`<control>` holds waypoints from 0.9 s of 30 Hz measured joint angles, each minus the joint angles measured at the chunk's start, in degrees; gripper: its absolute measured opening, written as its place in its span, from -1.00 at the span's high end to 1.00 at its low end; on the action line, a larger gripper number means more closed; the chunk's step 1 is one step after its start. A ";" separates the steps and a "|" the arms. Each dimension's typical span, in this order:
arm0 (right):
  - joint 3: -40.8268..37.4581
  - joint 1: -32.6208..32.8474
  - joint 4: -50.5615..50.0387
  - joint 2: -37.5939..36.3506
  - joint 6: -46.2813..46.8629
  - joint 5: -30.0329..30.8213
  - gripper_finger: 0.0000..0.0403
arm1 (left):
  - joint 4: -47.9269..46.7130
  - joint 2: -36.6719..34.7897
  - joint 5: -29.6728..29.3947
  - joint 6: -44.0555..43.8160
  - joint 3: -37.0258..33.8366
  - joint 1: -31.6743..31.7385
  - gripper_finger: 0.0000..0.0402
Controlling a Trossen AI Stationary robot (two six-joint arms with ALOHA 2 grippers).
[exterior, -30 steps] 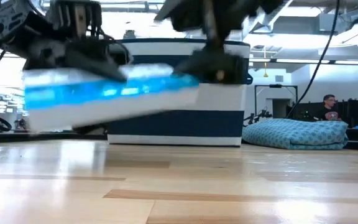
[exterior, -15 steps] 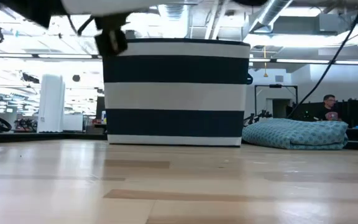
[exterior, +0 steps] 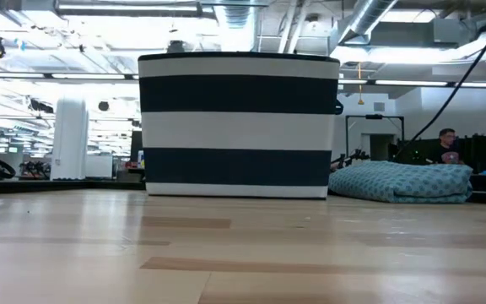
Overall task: Pick & place medical supplies in basket/bin
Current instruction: Put the medicine organizer into the bin
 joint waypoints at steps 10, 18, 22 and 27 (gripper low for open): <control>-0.04 -0.37 -3.30 0.87 0.47 5.48 -0.32 | -12.61 0.04 -5.24 11.11 16.01 4.41 0.36; -0.04 -1.44 -6.56 1.02 0.16 5.36 -0.32 | -15.42 0.45 0.95 11.66 21.33 12.69 0.36; -0.04 -2.95 -8.99 1.02 -0.01 5.18 -0.32 | -16.19 2.92 10.12 9.87 23.04 19.33 0.36; -0.04 -5.80 -13.96 1.02 -1.19 4.80 -0.32 | -17.76 8.02 18.38 10.01 25.65 27.30 0.36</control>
